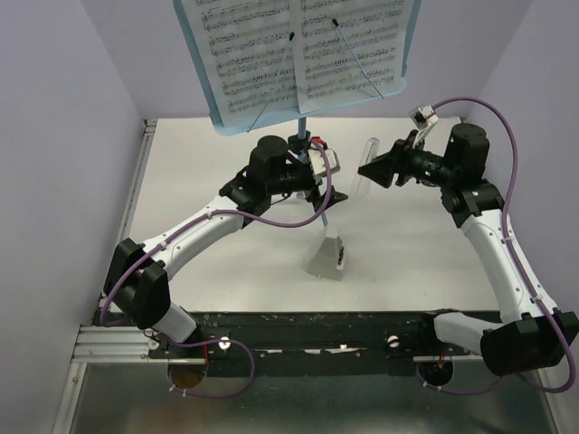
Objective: Pack up the instrument practice props
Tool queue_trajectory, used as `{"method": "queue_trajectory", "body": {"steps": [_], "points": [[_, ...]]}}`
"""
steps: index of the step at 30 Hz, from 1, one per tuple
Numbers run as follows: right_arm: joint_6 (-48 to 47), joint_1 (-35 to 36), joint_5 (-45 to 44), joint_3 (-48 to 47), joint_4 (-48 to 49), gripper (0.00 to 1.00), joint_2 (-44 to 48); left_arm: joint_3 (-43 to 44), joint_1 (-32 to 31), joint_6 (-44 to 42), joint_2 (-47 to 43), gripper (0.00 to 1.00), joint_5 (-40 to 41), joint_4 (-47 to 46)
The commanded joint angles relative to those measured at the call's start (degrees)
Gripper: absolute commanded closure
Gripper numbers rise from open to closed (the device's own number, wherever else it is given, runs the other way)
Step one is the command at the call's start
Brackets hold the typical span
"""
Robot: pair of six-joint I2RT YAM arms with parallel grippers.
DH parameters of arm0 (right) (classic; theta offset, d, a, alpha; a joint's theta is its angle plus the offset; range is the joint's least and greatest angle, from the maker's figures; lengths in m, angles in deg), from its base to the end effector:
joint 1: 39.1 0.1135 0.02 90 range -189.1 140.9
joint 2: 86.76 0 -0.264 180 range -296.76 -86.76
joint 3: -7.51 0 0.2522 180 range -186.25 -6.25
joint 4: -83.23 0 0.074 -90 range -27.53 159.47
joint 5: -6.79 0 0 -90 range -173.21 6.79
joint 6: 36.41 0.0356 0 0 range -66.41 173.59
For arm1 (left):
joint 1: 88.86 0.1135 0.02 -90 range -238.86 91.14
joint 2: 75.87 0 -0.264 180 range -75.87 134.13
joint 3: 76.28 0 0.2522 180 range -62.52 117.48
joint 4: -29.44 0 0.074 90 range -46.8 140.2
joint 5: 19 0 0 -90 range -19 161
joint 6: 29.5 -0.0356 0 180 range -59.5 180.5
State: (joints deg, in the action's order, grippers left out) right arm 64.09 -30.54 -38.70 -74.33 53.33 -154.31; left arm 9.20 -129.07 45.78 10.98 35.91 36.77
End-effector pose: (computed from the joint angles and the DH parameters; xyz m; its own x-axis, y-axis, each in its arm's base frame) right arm 0.2527 0.0633 0.3930 -0.4026 0.0708 -0.9126 -0.7124 0.6019 0.3610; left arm 0.2614 -0.2478 0.3555 0.1328 0.1600 -0.9781 0.9600 0.2247 0.1671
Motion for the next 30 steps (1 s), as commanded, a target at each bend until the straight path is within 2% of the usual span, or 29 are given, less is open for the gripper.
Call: {"method": "queue_trajectory", "body": {"steps": [1,7,15,21,30], "points": [[1.36,0.67,-4.60,0.57,2.69,1.00,0.05,1.40,-0.40,0.31,0.34,0.04,-1.81,-0.77],[4.17,1.46,-8.92,0.49,6.03,1.00,-1.53,2.45,-0.58,-0.22,1.22,0.03,-4.81,0.81],[1.28,3.66,-3.21,1.19,5.77,1.00,-1.27,2.11,-0.66,1.54,1.22,0.03,2.56,-1.03],[-0.57,3.75,-0.74,3.30,4.89,1.00,0.93,1.40,-0.66,-2.41,-0.01,0.03,3.45,0.90],[-1.27,3.75,1.02,3.83,3.84,1.00,1.63,0.61,-0.66,-2.77,-0.36,0.03,4.94,1.08]]}}
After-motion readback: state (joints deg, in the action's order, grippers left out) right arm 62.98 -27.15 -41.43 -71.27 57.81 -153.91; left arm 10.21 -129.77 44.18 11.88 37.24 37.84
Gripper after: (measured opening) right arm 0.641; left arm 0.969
